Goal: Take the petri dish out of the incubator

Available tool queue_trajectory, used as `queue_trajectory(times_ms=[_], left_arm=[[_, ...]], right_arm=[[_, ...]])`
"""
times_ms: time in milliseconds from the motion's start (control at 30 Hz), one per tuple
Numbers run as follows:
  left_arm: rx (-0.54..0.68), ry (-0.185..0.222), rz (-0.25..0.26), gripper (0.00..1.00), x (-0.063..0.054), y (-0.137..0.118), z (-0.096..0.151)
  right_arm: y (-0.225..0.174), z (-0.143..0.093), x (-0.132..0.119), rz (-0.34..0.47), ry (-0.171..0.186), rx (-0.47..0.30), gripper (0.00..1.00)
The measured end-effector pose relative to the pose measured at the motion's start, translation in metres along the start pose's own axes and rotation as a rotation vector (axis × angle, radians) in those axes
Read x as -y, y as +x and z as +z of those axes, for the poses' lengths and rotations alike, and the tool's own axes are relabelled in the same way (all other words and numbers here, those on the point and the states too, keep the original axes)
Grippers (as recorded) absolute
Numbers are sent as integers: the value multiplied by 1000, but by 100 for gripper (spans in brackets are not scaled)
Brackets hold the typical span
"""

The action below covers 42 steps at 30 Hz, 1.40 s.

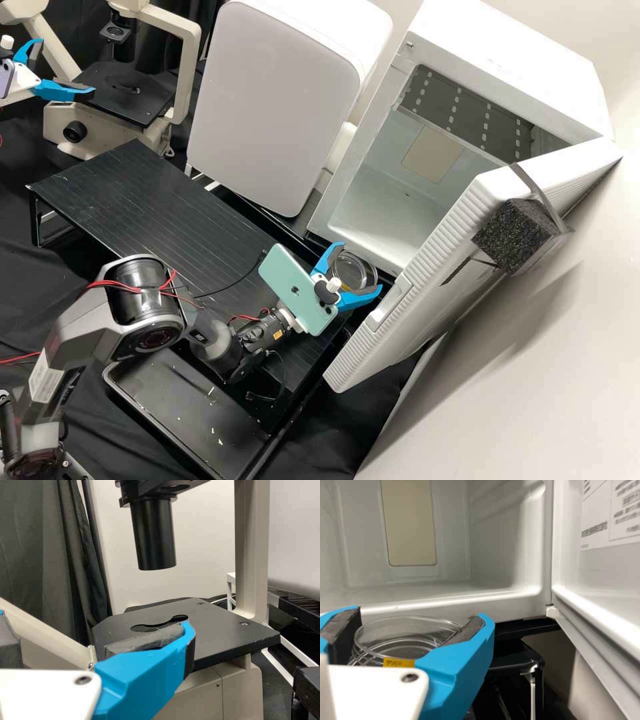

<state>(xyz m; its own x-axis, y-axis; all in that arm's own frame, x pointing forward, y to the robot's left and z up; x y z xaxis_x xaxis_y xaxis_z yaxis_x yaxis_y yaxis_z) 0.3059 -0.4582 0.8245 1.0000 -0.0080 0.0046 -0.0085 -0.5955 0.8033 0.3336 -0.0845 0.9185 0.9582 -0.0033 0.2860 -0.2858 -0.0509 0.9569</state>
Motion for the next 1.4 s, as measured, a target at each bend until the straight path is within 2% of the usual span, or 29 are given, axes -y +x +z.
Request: queue_trajectory(times_ms=[567, 767, 1200, 1233, 1400], left_arm=[[0, 0, 0, 100, 0, 0, 0], [0, 0, 0, 100, 0, 0, 0], [0, 0, 0, 100, 0, 0, 0], [0, 0, 0, 100, 0, 0, 0], [0, 0, 0, 100, 0, 0, 0]], right_arm=[[0, 0, 0, 0, 0, -1, 0], [1, 1, 10, -25, 9, 1, 0], [2, 1, 11, -29, 10, 0, 0], [2, 1, 11, -29, 10, 0, 100], [2, 1, 11, -29, 10, 0, 100]])
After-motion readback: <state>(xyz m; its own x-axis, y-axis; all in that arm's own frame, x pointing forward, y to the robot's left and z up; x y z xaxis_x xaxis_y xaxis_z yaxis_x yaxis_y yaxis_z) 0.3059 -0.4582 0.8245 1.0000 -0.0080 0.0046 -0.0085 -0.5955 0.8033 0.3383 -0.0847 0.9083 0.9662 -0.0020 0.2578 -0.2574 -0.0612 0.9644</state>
